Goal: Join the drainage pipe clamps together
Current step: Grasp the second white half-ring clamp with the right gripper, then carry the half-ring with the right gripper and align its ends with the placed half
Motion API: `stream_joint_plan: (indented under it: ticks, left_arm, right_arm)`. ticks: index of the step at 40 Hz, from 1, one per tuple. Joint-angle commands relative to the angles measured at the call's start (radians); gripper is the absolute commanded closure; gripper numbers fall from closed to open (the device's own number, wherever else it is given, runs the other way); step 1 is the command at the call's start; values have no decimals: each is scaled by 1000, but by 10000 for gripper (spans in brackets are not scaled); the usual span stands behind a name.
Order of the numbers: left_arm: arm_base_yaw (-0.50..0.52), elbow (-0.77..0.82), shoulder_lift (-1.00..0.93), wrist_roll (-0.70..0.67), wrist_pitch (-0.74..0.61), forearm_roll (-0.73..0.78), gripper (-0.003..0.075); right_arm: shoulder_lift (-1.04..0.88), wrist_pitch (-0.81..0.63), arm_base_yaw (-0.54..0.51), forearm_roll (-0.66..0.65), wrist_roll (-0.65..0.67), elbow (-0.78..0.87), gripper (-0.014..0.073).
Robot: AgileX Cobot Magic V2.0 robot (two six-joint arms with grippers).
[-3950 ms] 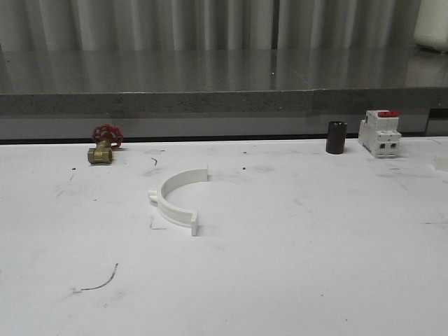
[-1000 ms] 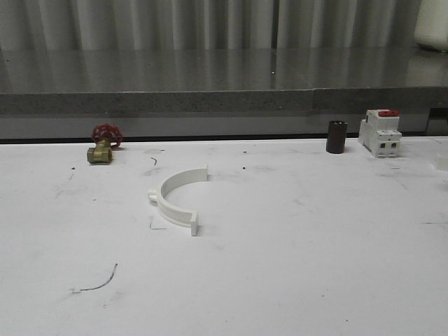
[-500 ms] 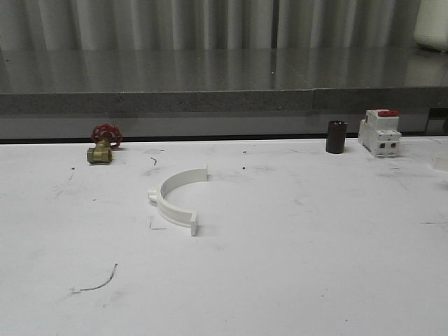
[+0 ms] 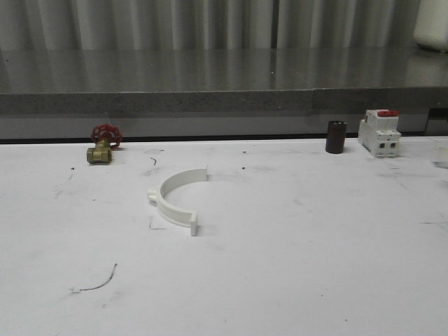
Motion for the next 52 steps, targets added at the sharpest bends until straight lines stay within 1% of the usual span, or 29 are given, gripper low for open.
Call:
stream_joint_plan:
  ticks: [1,4,9,17,25,32,38,46,52]
  left_arm:
    - [-1,-26,11,0,-84,3,741]
    - [-1,-26,11,0,-84,3,741]
    - [-1,-26,11,0,-84,3,741]
    - [-1,-26,11,0,-84,3,741]
    - [-1,-26,11,0,-84,3,741]
    - [-1,-26,11,0,-84,3,741]
    - [-1,-26,11,0,-84,3,741]
    - [-1,-26,11,0,-84,3,741]
    - [-1,-26,11,0,-84,3,741]
  right_arm:
    - [-101,0,31,-38,-16,-31,435]
    - [-132,12,70,-64,-16,-31,435]
    - [-172,23,154,-61,-1,-31,435]
    - [-198,66,311,5,2,-31,435]
    - [-197,66,449,69,3,-31,435]
    - [-182,32,569,72,67,-31,435]
    - [-164,-12,660,71,149,-31,435]
    - [-120,-67,723,68,262,-34,435]
    - [-89,-101,724,44,336,-34,435]
